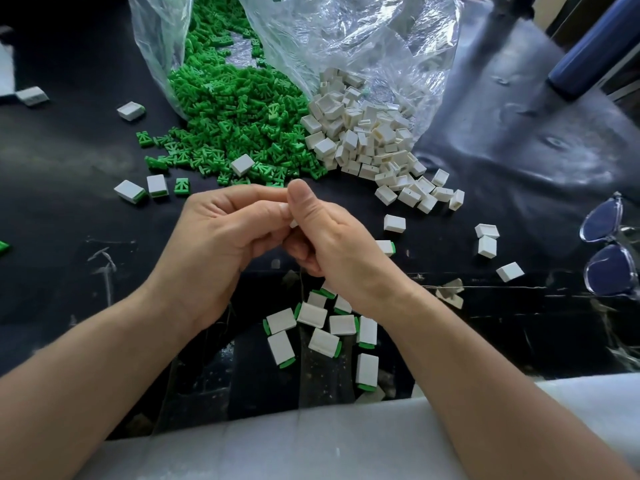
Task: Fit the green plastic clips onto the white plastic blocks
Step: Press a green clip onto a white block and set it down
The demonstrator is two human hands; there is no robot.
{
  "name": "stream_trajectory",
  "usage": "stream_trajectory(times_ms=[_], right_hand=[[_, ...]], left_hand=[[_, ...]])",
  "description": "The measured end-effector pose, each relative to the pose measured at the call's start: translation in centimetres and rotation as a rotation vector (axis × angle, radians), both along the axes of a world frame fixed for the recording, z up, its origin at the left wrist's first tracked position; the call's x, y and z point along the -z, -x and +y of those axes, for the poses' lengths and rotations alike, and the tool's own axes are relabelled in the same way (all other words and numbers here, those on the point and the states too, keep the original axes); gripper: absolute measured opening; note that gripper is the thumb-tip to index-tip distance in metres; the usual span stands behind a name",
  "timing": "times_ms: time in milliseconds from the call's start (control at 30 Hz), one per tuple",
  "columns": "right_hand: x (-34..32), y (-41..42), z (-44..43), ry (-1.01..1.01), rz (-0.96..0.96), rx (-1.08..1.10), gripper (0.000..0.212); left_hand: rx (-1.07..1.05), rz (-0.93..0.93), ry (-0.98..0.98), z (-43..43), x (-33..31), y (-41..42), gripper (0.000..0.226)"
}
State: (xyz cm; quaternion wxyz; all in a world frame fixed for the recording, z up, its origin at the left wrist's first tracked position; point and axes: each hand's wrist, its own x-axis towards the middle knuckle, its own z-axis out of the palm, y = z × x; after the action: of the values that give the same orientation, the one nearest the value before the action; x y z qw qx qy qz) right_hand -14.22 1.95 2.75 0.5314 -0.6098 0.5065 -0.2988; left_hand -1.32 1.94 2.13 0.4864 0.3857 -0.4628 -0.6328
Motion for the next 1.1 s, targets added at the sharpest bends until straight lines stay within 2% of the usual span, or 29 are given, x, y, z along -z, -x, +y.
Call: stream_trajectory(times_ms=[300,500,600,733,933,1067,1100], right_hand=[[0.1,-0.5,0.2,0.000,0.046,0.048,0.055],[0.3,-0.8,0.4,0.070,0.081,0.071,0.042],[0.4,-0.8,0.2,0.093,0.083,0.069,0.050],[0.4,-0.5,-0.1,0.069,0.005,0.058,0.043],[0.1,0.1,-0.4,0.113,0.057,0.088,0.068],[-0.1,1.2,-1.2,0.150,0.092,0.216,0.056],[0.0,1.6,-1.5,0.159,0.100,0.250,0.053]], left_hand=[[-0.064,0.069,-0.086,0.3,-0.2,0.5,0.011],[-0.107,0.105,-0.129,0.5,-0.4,0.8,0.021],[-0.097,0.119,-0.130,0.6,-0.5,0.8,0.022],[-0.051,0.101,-0.127,0.4,-0.6,0.5,0.020],[-0.059,0.044,-0.064,-0.1,-0.6,0.0,0.015],[-0.053,-0.049,-0.039,-0.2,-0.6,-0.3,0.009],[-0.035,-0.070,-0.042,-0.1,-0.6,-0.3,0.013]])
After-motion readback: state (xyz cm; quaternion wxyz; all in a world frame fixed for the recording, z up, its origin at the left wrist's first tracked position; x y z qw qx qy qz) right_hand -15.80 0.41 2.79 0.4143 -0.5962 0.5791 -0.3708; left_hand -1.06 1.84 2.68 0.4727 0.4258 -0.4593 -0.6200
